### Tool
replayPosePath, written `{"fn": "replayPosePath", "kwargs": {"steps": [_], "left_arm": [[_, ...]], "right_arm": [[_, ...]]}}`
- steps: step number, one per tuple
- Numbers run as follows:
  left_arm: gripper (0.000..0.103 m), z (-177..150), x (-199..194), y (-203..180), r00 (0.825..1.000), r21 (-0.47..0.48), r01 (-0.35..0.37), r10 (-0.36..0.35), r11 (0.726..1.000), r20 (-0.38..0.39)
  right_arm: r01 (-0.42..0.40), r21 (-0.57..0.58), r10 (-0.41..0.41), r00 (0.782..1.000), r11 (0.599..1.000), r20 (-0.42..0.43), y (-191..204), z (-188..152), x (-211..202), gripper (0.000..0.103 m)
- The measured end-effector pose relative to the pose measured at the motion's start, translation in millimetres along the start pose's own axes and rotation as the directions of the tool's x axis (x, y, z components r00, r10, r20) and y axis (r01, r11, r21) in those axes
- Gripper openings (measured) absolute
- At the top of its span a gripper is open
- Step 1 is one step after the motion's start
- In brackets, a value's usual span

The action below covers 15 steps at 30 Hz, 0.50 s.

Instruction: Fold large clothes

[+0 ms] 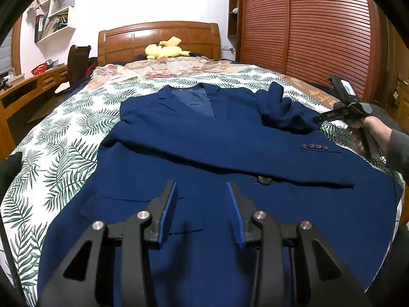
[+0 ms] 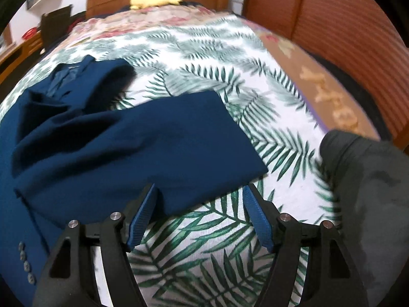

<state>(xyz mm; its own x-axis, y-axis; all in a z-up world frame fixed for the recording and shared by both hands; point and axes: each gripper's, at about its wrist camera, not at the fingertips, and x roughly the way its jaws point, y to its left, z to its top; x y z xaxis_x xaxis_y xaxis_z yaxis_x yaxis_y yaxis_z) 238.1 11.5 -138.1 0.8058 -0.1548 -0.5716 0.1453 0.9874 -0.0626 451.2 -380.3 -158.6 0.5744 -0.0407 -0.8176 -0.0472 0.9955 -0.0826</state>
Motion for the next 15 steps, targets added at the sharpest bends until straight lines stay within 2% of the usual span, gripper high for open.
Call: {"fn": "replayPosePath", "kwargs": {"steps": [6, 8, 9, 10, 12, 15], "left_arm": [[0.038, -0.1, 0.0, 0.4, 1.000, 0.000, -0.001, 0.001, 1.000, 0.000], [0.038, -0.5, -0.2, 0.8, 1.000, -0.002, -0.002, 0.002, 1.000, 0.001], [0.038, -0.8, -0.3, 1.1, 1.000, -0.003, -0.003, 0.003, 1.000, 0.001], [0.038, -1.3, 0.1, 1.8, 1.000, -0.004, -0.004, 0.004, 1.000, 0.001], [0.038, -2.2, -0.3, 2.5, 1.000, -0.007, -0.009, 0.009, 1.000, 0.002], [0.038, -3.9, -2.1, 3.2, 1.000, -0.009, -0.024, 0.024, 1.000, 0.006]], "right_arm": [[-0.021, 0.061, 0.024, 0.999, 0.998, -0.046, -1.1, 5.6, 16.5, 0.074], [-0.054, 0.002, 0.054, 0.998, 0.999, -0.042, 9.0, 8.5, 15.9, 0.050], [-0.075, -0.030, 0.074, 0.996, 0.997, -0.050, 16.9, 9.3, 15.5, 0.025], [-0.082, -0.055, 0.079, 0.995, 0.995, -0.056, 23.8, 10.0, 14.3, 0.008], [-0.062, -0.125, 0.056, 0.997, 0.990, -0.048, 39.8, 9.4, 8.0, 0.004], [-0.075, -0.183, 0.080, 0.997, 0.980, 0.022, 57.4, 7.4, -20.5, 0.002]]}}
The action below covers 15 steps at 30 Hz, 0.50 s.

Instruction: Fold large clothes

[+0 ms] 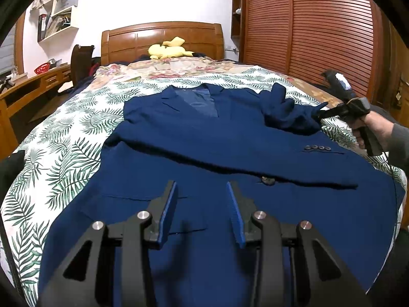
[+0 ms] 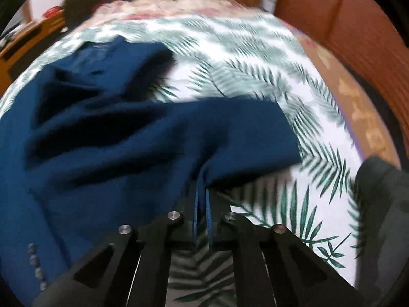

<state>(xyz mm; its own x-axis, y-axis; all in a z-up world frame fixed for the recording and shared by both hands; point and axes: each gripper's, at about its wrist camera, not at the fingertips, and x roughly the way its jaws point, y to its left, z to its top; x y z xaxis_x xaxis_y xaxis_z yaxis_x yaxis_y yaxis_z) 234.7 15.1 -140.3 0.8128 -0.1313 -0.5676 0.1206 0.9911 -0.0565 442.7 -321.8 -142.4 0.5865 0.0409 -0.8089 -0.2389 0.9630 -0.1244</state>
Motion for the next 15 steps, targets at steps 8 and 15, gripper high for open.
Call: {"fn": "replayPosePath", "kwargs": {"steps": [8, 15], "left_arm": [[0.038, -9.6, -19.9, -11.5, 0.999, 0.034, -0.034, 0.034, 0.999, 0.011], [0.038, -19.4, -56.1, -18.7, 0.999, 0.035, -0.043, 0.041, 0.998, 0.036]], "right_arm": [[-0.026, -0.100, 0.045, 0.980, 0.995, 0.195, 47.0, 3.6, -101.9, 0.001], [-0.171, -0.214, 0.231, 0.925, 0.962, 0.300, 109.2, -10.4, -184.3, 0.001]]}}
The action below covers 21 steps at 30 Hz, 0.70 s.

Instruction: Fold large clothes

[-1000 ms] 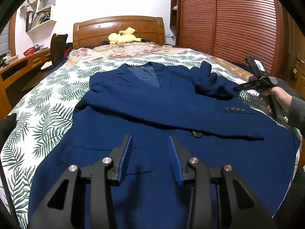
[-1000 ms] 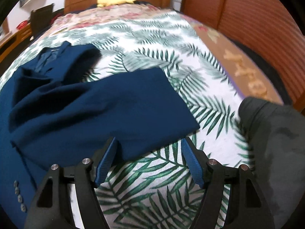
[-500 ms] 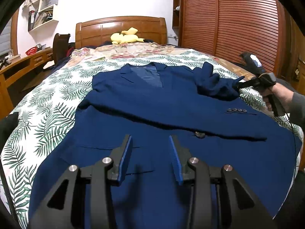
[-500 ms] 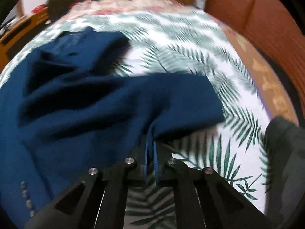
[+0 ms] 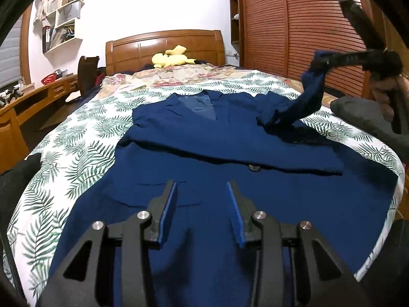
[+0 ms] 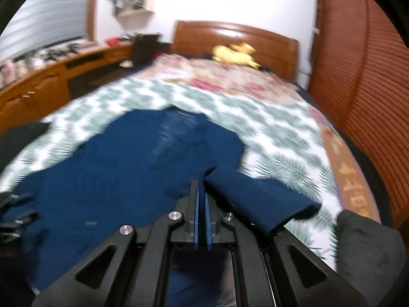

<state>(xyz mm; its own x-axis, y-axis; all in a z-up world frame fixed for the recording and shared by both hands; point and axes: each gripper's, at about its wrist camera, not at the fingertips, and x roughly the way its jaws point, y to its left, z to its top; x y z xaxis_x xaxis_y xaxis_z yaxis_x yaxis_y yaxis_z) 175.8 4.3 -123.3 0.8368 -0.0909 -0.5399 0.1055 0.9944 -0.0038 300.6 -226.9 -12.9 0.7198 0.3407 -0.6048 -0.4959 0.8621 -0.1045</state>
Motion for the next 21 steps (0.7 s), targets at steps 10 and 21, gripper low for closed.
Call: {"fn": "replayPosePath", "kwargs": {"steps": [10, 21], "left_arm": [[0.038, -0.9, -41.3, -3.2, 1.000, -0.022, -0.010, 0.010, 1.000, 0.005], [0.038, 21.0, -43.3, -45.5, 0.999, 0.007, 0.043, -0.043, 0.999, -0.010]], "right_arm": [[-0.166, 0.016, 0.166, 0.985, 0.986, -0.038, 65.9, -38.0, -25.8, 0.037], [-0.044, 0.063, 0.047, 0.997, 0.997, -0.053, 23.5, -101.2, -47.8, 0.053]]}}
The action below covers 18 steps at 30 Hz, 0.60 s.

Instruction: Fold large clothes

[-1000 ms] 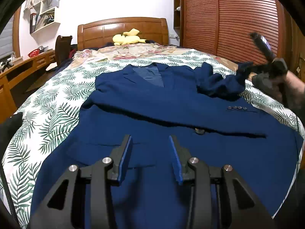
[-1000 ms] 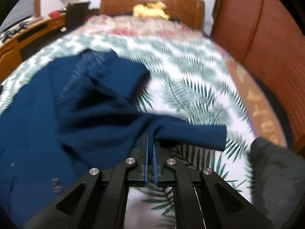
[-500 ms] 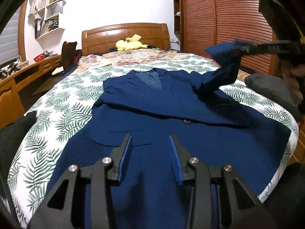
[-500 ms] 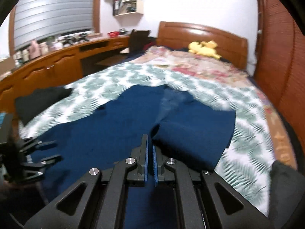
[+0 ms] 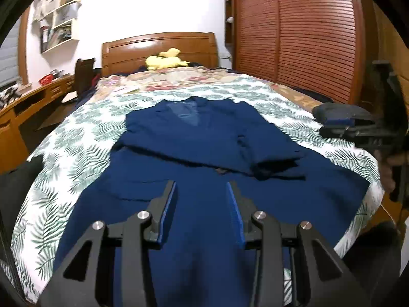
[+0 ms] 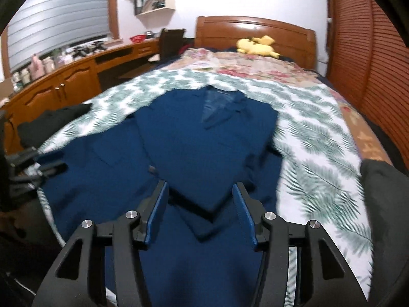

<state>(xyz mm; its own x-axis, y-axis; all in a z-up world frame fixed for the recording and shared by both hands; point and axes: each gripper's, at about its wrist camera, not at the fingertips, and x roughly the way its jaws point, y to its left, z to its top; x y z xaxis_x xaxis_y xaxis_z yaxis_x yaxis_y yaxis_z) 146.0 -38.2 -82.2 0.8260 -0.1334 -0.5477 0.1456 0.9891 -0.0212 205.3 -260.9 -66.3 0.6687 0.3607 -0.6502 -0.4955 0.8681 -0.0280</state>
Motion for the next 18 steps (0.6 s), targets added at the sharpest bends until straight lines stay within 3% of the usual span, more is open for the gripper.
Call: {"fn": "replayPosePath", "kwargs": {"steps": [4, 11, 18], "left_arm": [[0.038, 11.1, 10.3, -22.6, 0.999, 0.050, 0.044, -0.043, 0.998, -0.020], [0.038, 30.4, 40.9, -59.3, 0.994, 0.127, 0.091, -0.083, 0.988, -0.066], [0.038, 45.9, 84.3, -96.8, 0.980, 0.161, 0.155, -0.132, 0.975, -0.148]], "right_arm": [[0.058, 0.071, -0.058, 0.998, 0.996, -0.013, -26.4, -24.2, 12.2, 0.053], [0.083, 0.196, -0.081, 0.997, 0.977, -0.019, -53.4, -54.4, 34.2, 0.053], [0.105, 0.175, -0.111, 0.994, 0.979, 0.024, -49.9, -66.9, 24.1, 0.053]]}}
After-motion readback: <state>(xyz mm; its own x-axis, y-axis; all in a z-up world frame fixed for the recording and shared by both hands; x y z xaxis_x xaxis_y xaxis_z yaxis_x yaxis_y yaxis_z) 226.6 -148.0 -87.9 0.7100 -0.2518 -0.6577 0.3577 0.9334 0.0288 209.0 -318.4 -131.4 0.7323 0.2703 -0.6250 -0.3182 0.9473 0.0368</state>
